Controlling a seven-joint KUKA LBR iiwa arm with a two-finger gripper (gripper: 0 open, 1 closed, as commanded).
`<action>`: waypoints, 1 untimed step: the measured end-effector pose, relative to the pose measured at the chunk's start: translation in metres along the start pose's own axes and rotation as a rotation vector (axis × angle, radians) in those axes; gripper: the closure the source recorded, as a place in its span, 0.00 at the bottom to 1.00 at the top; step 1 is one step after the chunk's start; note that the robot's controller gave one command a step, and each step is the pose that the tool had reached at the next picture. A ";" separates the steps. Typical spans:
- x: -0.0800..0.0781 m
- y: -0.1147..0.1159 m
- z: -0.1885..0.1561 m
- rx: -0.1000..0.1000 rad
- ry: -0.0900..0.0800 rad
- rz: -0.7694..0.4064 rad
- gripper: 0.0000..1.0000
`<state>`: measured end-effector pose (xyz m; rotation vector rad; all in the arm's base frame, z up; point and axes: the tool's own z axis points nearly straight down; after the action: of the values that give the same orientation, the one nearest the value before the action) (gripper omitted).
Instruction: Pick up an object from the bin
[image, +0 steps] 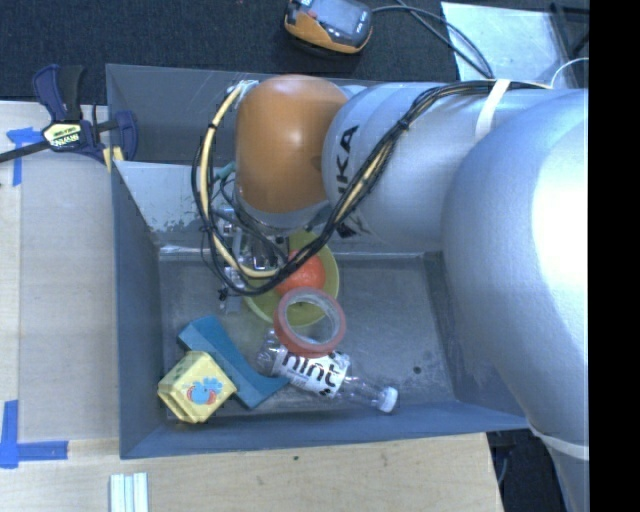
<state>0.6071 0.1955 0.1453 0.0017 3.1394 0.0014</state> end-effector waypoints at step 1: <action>0.000 0.000 0.000 0.000 0.000 0.001 0.00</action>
Offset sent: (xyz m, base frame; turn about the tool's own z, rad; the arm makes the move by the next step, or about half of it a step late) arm 0.0142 0.0049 -0.0601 -0.2422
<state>0.6072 0.1954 0.1453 0.0028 3.1394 0.0014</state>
